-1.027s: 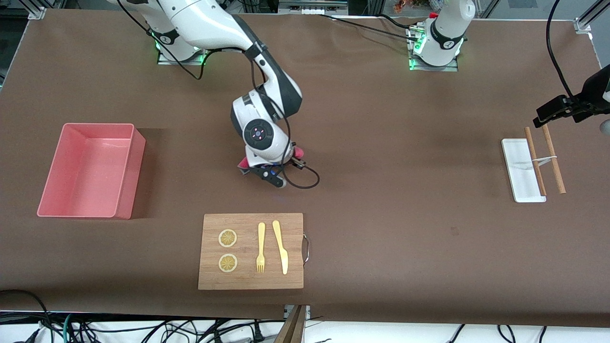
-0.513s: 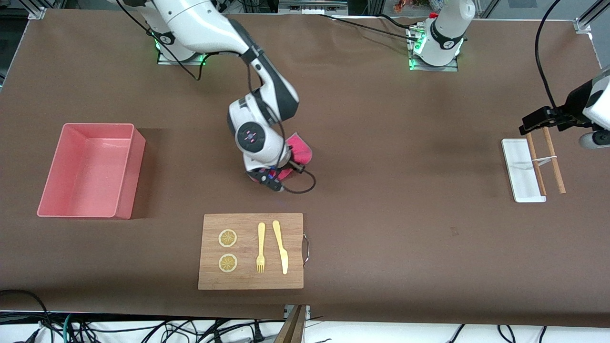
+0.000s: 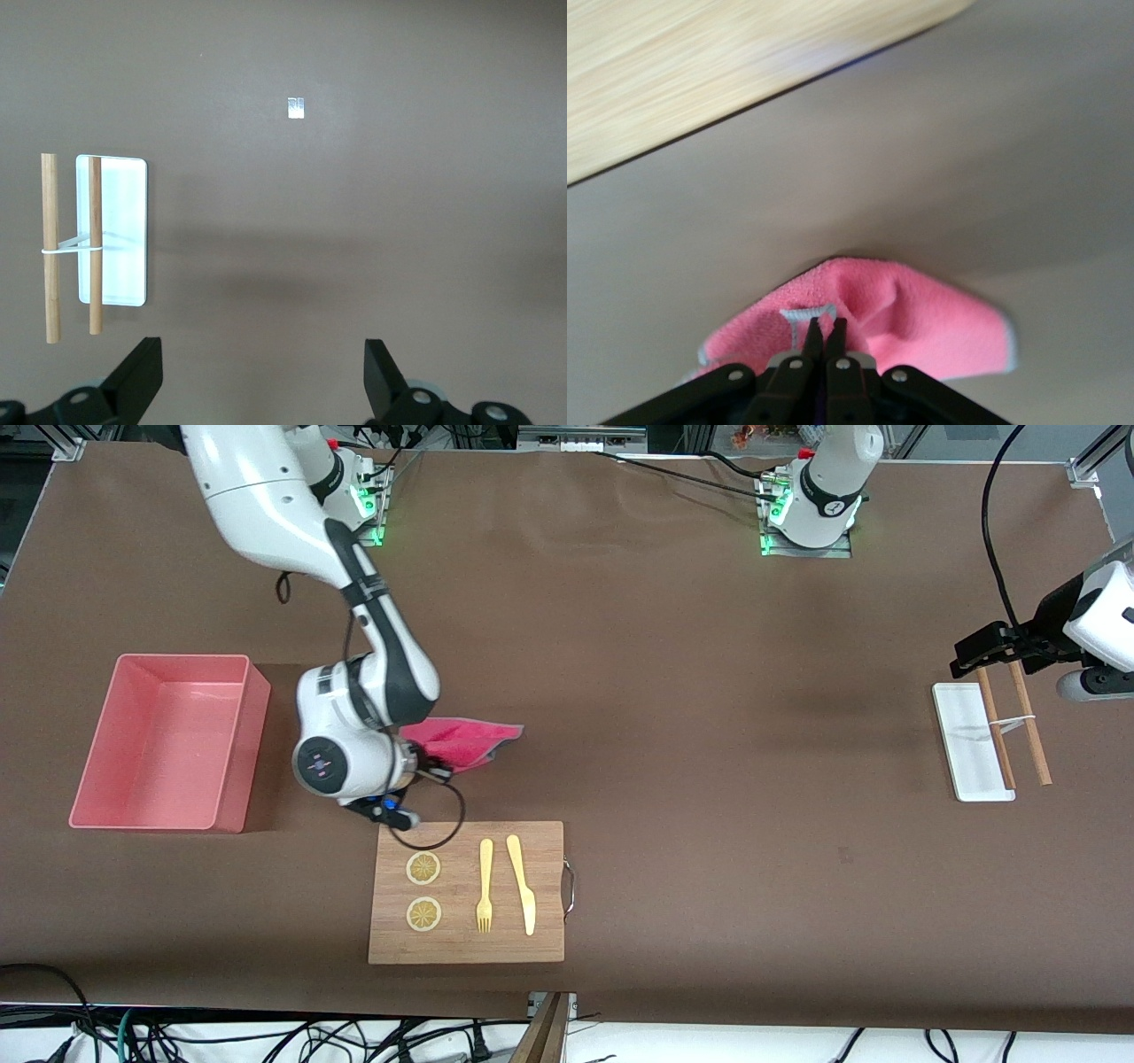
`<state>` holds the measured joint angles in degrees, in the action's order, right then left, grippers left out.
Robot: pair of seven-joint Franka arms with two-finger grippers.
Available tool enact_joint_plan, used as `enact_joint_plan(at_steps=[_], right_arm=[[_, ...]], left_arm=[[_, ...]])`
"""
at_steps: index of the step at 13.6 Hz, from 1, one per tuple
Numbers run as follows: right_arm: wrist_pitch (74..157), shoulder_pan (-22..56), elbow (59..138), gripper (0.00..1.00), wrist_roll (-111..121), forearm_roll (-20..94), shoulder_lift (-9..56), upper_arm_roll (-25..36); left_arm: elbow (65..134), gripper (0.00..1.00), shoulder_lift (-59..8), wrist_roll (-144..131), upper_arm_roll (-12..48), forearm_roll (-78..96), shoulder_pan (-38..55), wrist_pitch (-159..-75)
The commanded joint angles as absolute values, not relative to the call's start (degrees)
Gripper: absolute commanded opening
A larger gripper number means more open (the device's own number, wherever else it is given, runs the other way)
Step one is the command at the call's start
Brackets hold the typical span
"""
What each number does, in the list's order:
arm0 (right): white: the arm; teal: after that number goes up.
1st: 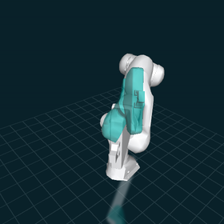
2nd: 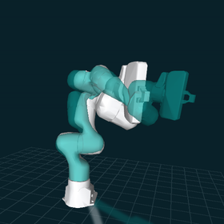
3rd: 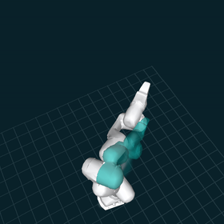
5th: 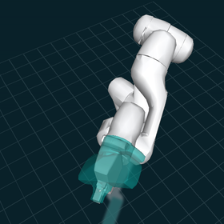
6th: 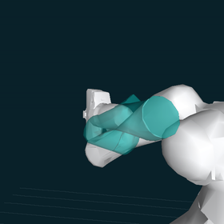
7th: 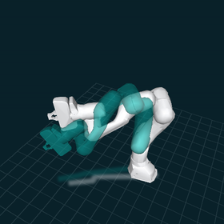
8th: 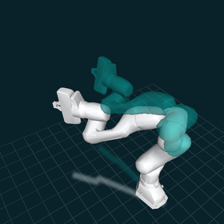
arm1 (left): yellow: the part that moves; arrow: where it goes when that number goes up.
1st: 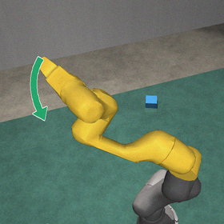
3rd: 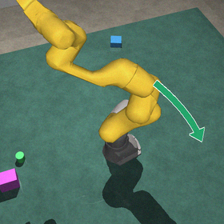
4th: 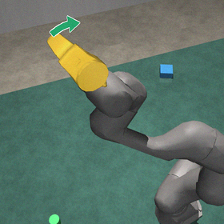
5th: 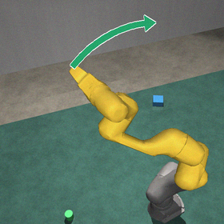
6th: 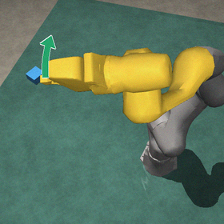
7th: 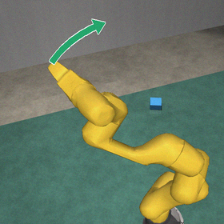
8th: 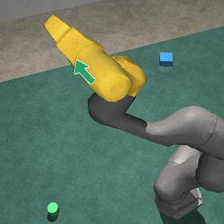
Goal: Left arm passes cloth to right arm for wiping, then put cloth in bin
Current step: 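Wipe the table beside the cutting board with the cloth in the right gripper, then carry the cloth with the right gripper over the pink bin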
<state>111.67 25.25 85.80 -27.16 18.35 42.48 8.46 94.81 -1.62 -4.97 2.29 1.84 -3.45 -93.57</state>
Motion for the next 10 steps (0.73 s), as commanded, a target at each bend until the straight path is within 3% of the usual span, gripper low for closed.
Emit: enact_joint_plan(at_steps=[1,5,10], right_arm=[[106.72,22.59,85.87,0.00,-17.35,16.70,41.40,11.23],[98.02,22.24,84.21,0.00,-13.10,13.03,32.99,15.46],[72.38,20.58,67.45,0.00,-6.54,11.07,29.27,23.09]], left_arm=[[93.51,1.00,-2.20,-3.60,2.02,2.46,-3.43,-92.64],[93.52,1.00,-2.29,-3.60,1.93,2.37,-3.52,-92.64],[93.43,1.00,-2.90,-3.52,2.02,2.37,-3.43,-92.64]])
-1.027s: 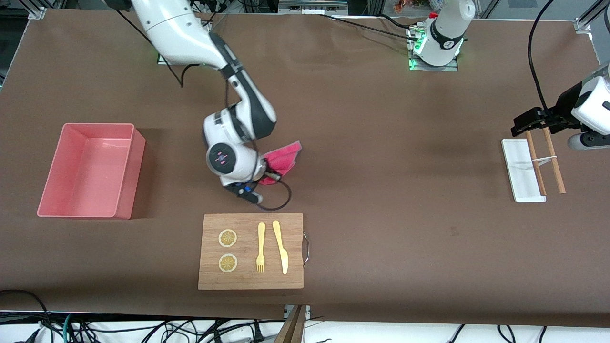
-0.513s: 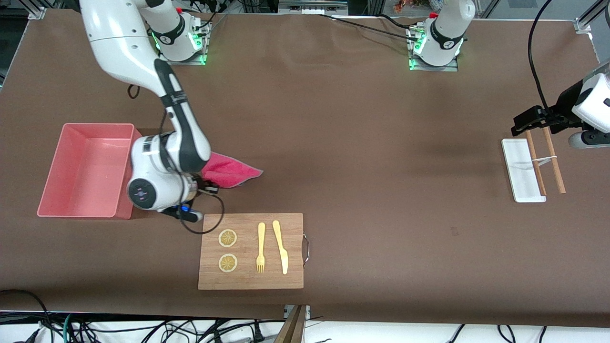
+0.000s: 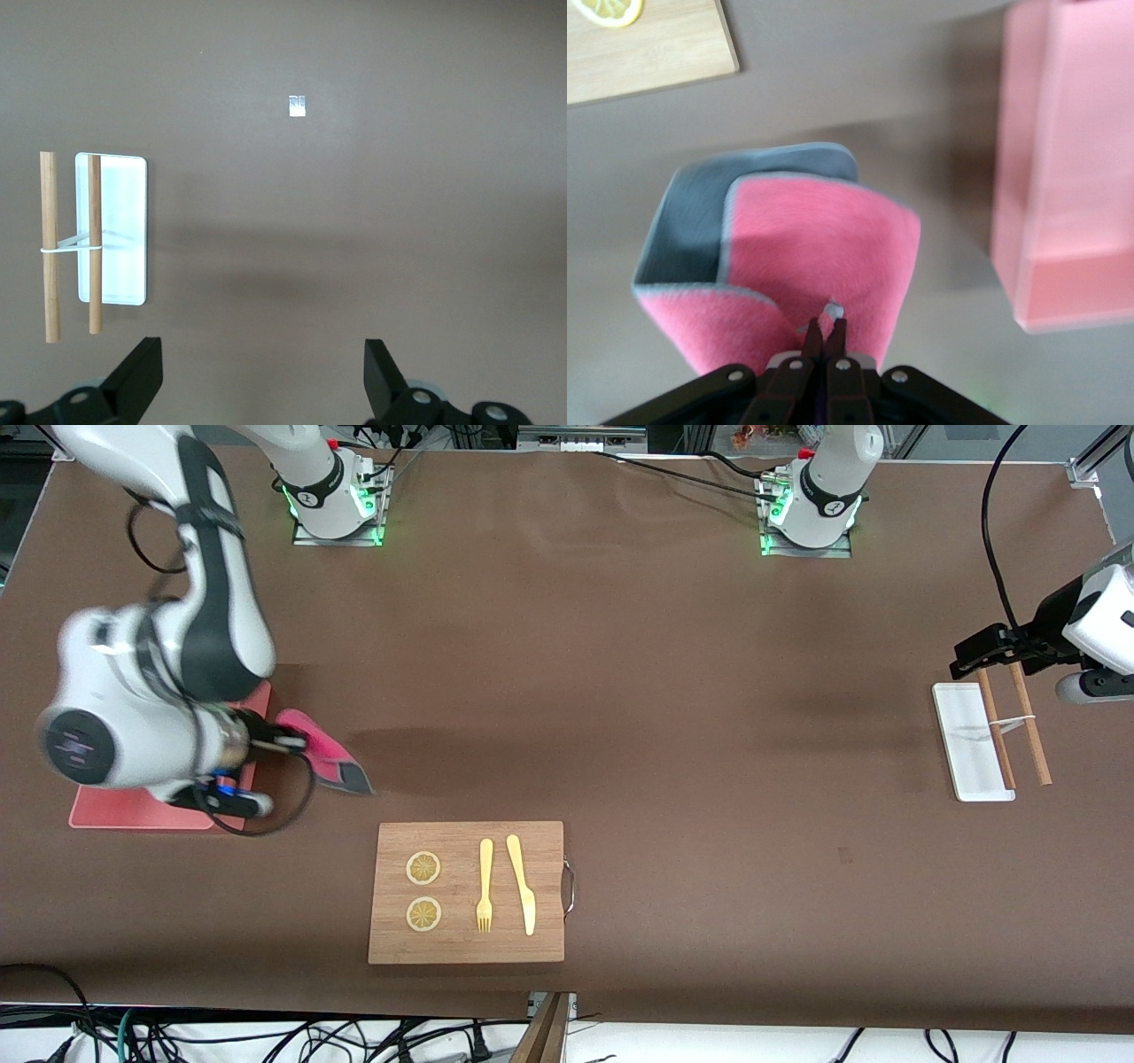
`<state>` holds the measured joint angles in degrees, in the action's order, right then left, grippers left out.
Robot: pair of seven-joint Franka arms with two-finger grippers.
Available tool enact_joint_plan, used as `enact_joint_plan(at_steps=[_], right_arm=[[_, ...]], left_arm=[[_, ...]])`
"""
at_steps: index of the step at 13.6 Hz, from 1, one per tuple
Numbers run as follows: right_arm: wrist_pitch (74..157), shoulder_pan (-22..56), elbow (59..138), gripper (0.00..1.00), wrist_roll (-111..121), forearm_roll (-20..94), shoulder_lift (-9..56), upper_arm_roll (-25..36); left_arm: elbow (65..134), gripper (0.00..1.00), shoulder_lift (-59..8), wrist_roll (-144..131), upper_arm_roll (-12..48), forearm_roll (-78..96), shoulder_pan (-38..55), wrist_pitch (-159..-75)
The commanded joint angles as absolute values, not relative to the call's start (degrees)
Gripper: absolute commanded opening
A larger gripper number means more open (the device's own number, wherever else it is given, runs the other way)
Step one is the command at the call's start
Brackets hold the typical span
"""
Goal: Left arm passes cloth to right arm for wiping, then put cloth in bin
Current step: 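Carry the cloth with the right gripper over the pink bin, then lower the cloth into the pink bin and open the right gripper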
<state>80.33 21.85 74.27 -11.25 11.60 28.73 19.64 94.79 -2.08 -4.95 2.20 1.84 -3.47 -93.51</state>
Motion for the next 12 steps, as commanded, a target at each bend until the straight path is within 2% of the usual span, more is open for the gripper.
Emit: enact_joint_plan(at_steps=[1,5,9,12], right_arm=[[68.85,19.52,64.54,0.00,-2.07,11.07,29.27,25.20],[67.06,15.48,63.28,0.00,19.02,8.45,30.05,33.65],[69.77,9.15,63.89,0.00,28.12,5.89,34.44,33.57],[78.80,8.88,69.68,0.00,28.30,6.24,36.56,33.49]], left_arm=[[93.51,1.00,-2.90,-3.52,1.93,2.46,-3.51,-92.64],[93.51,1.00,-2.99,-3.34,1.93,1.93,-3.60,-92.64],[93.43,1.00,-2.99,-3.34,1.93,1.93,-3.52,-92.64],[93.43,1.00,-2.99,-3.43,1.93,1.85,-3.52,-92.72]])
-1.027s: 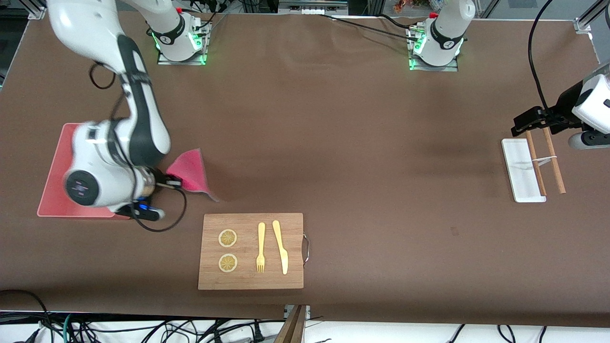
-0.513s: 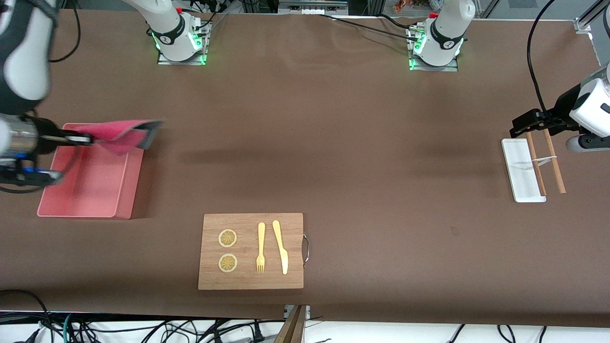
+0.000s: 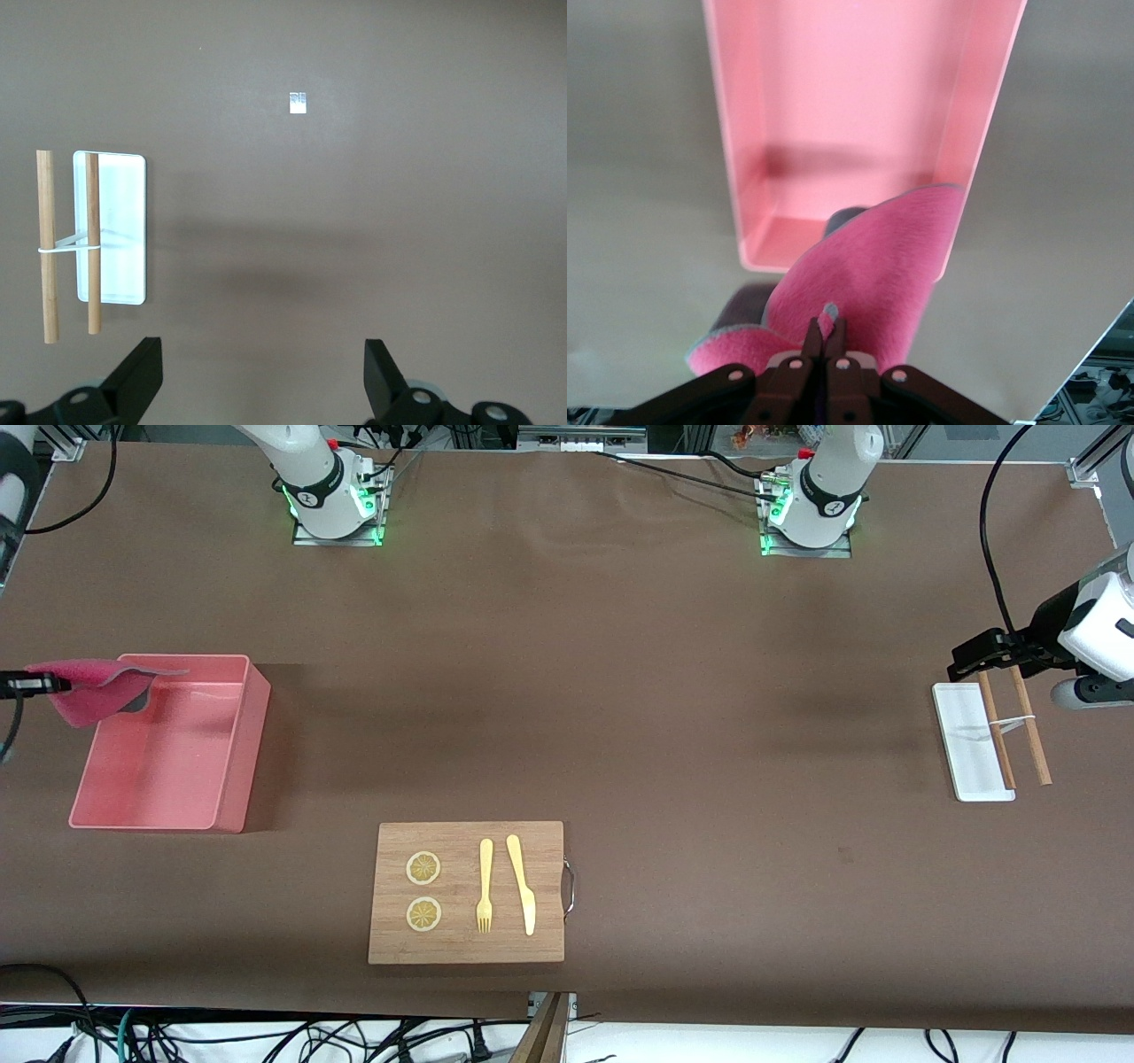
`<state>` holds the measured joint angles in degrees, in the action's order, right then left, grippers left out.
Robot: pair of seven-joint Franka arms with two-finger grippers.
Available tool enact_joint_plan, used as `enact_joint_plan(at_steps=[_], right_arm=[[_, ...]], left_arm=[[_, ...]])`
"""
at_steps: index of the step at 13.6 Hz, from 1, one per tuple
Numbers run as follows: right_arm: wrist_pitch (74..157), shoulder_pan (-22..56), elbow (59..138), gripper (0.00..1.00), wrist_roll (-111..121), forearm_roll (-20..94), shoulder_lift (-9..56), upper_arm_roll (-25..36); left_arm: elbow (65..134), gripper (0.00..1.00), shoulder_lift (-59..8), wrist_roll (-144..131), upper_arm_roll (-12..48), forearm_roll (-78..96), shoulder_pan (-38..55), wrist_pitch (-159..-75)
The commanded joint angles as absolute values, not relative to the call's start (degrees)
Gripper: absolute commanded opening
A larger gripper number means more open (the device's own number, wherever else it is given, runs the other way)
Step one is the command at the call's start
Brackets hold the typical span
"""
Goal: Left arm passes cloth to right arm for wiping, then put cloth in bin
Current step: 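Lower the cloth into the pink bin and open the right gripper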
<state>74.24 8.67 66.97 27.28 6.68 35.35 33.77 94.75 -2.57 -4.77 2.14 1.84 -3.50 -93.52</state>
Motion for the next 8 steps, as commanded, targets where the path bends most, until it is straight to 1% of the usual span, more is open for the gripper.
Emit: enact_joint_plan(at_steps=[1,6,7,8], right_arm=[[81.53,8.88,71.44,0.00,28.56,6.41,37.52,33.40],[89.11,8.79,72.68,0.00,28.56,10.10,43.93,33.05],[90.08,8.79,73.03,0.28,28.48,11.33,44.64,33.05],[90.44,8.70,73.30,0.99,28.56,12.56,44.82,33.05]], left_arm=[[93.43,1.00,-2.99,-3.34,1.93,1.85,-3.52,-92.72],[93.43,1.00,-3.60,-3.43,2.37,1.76,-3.16,-92.72],[93.34,1.00,-3.52,-3.43,2.37,1.67,-3.43,-92.72],[92.90,1.00,-3.52,-3.34,2.37,1.67,-3.43,-92.90]])
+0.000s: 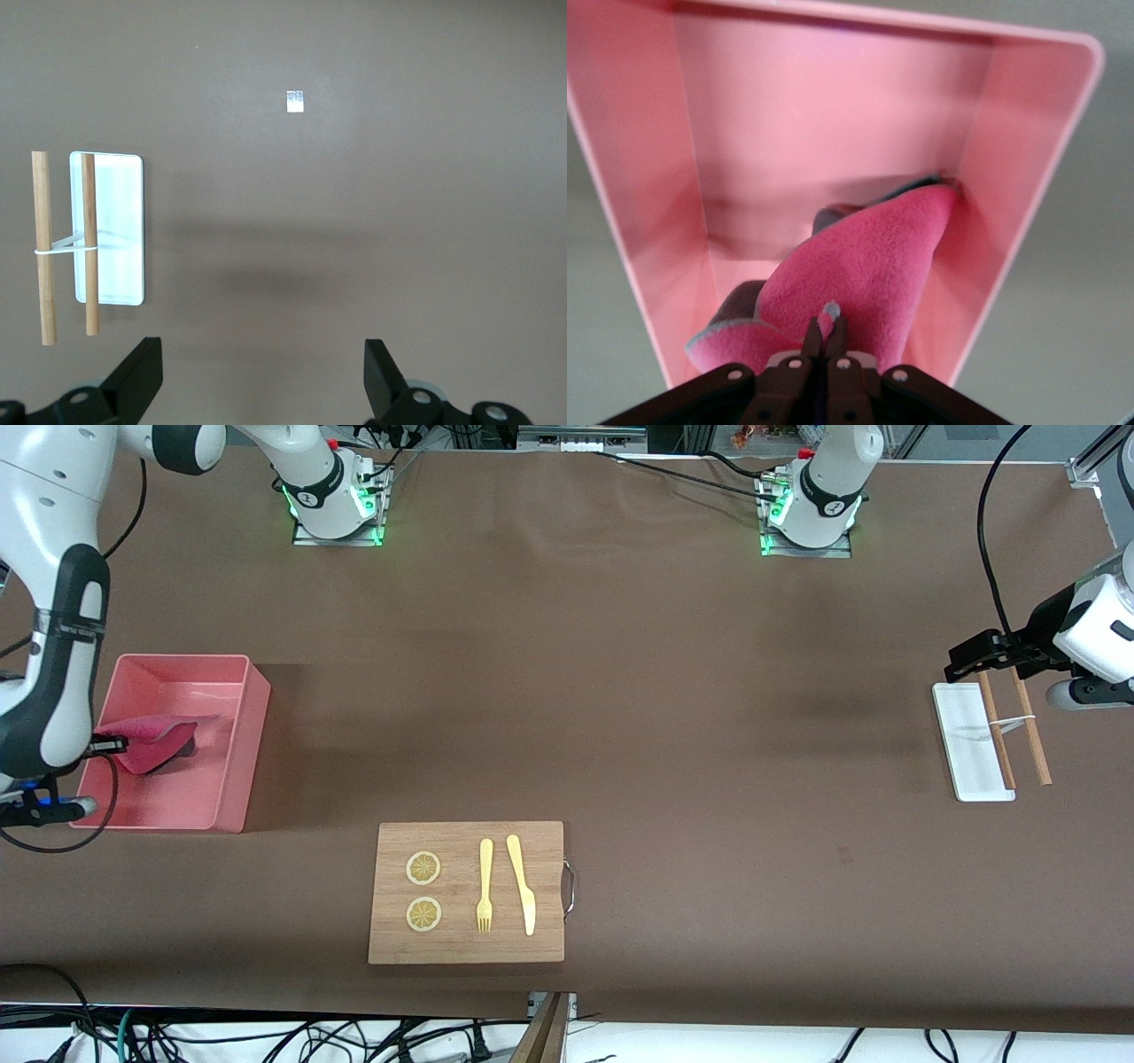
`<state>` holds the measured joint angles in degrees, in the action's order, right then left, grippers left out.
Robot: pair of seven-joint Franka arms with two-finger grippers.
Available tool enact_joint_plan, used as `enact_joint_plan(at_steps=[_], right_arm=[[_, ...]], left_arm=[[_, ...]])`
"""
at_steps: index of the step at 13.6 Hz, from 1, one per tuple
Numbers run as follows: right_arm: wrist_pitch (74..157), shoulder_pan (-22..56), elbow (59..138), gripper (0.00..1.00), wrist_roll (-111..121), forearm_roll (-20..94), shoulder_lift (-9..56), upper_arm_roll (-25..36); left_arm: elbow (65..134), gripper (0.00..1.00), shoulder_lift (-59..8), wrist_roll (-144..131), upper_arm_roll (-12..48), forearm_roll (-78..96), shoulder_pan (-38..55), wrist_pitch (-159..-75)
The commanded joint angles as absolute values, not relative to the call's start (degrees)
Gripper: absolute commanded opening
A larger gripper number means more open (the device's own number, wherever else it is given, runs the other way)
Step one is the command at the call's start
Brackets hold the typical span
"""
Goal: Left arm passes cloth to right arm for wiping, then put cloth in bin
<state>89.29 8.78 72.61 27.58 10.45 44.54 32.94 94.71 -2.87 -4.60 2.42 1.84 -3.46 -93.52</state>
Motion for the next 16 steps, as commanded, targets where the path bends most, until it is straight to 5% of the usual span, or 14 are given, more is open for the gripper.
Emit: enact_joint_plan(at_steps=[1,12,16], right_arm=[[90.35,8.18,73.21,1.00,28.56,13.26,44.65,33.13],[82.19,12.47,65.93,1.00,28.04,13.27,36.04,33.49],[78.84,14.68,66.61,1.00,27.86,13.09,27.89,31.74]], left_arm=[[91.94,1.00,-4.30,-3.51,2.46,1.67,-3.08,-92.90],[88.96,1.00,-5.01,-3.43,2.90,1.67,-2.90,-92.81],[87.98,1.00,-5.53,-3.34,2.72,2.02,-2.90,-92.55]])
